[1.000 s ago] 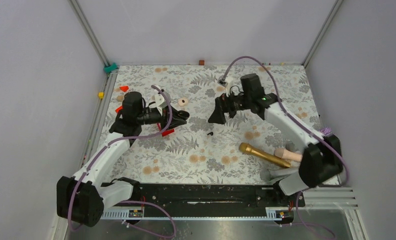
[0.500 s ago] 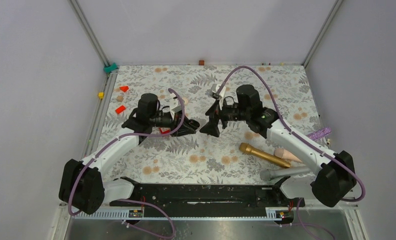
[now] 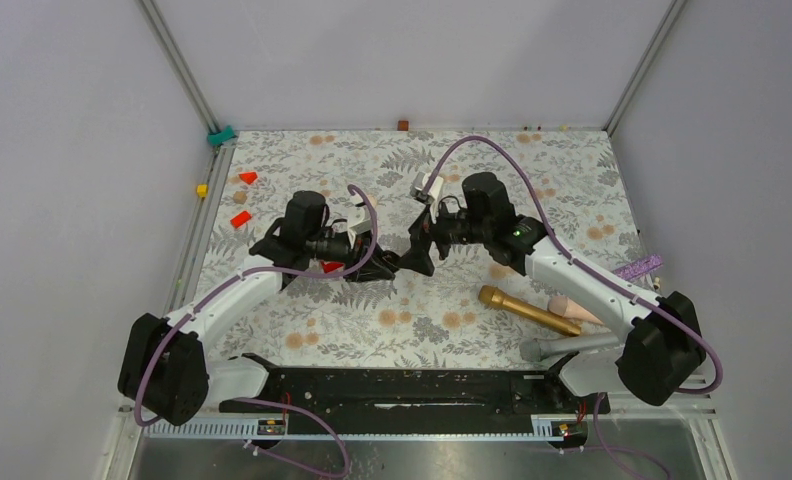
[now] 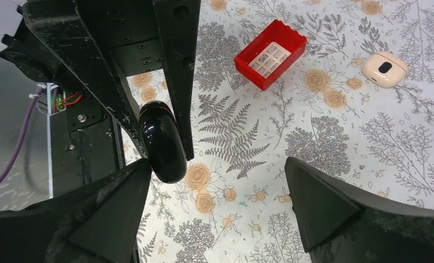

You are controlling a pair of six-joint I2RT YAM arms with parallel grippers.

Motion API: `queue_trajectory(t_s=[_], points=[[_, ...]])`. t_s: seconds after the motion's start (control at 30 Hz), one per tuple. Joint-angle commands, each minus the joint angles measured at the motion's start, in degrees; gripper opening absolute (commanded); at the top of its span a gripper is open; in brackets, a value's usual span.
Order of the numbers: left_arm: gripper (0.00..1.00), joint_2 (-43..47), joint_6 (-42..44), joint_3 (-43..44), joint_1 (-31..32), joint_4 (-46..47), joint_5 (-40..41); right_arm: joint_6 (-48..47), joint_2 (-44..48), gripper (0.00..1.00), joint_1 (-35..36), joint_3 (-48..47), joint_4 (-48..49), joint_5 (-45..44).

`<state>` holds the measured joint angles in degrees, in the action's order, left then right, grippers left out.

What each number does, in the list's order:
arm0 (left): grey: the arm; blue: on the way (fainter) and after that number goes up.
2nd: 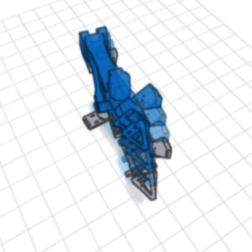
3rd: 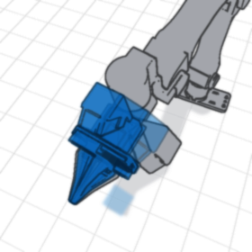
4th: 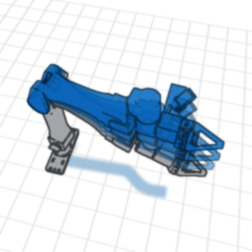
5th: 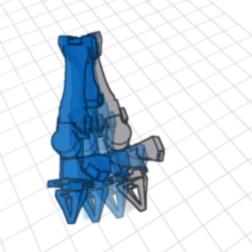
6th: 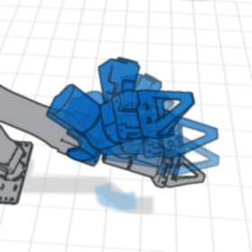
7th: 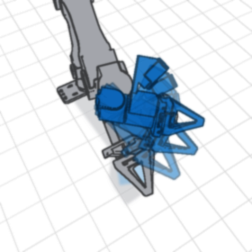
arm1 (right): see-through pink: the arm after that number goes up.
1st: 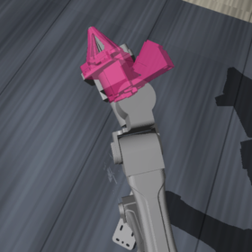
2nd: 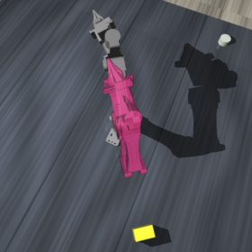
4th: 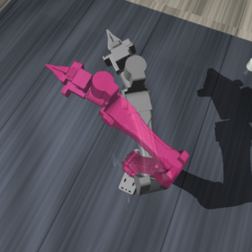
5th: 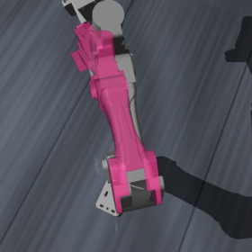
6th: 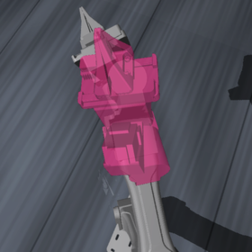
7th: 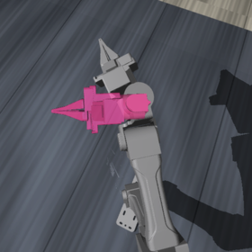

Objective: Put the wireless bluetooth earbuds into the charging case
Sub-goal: Open the charging case.

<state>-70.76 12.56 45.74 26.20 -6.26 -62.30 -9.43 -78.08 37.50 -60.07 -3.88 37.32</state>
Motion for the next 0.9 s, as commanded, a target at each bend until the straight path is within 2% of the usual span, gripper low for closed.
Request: queue_trajectory(t_s=[0.0, 0.2, 0.37, 0.53, 0.57, 0.73, 0.77, 0.87], points=[[0.0, 0.17, 1.43, 2.62, 0.7, 0.71, -3.85, -3.36, 1.43, 1.0, 0.32, -0.54, 2.58, -6.68], [0.0, 0.3, 1.33, 2.61, 0.69, 0.64, -4.4, -6.89, 4.83, 1.0, 0.29, 0.45, 6.38, -23.41], [0.0, 0.16, 1.26, 2.65, 0.7, 0.68, -4.43, -6.95, 7.43, 1.0, 0.26, 0.4, 6.4, -25.19], [0.0, 0.49, 1.55, 2.74, 0.65, 0.22, -4.12, 2.23, 8.25, 1.0, -0.46, -0.23, 4.79, -27.72], [0.0, 0.53, 1.68, 2.84, 0.69, 0.17, -4.02, 2.95, 8.05, 1.0, -1.25, -0.74, 3.37, -24.66], [0.0, 0.54, 1.77, 2.96, 0.64, -0.06, -4.01, 0.68, 6.82, 0.99, -3.68, -1.31, -2.07, 5.01], [0.0, 0.54, 1.77, 2.96, 0.66, -0.02, -4.05, 0.43, 6.92, 1.0, -3.15, -0.56, -1.62, 8.05], [0.0, 0.41, 1.78, 3.03, 0.7, -0.07, -4.08, -3.11, 7.29, 1.0, -0.27, 0.56, -2.8, 8.08]])
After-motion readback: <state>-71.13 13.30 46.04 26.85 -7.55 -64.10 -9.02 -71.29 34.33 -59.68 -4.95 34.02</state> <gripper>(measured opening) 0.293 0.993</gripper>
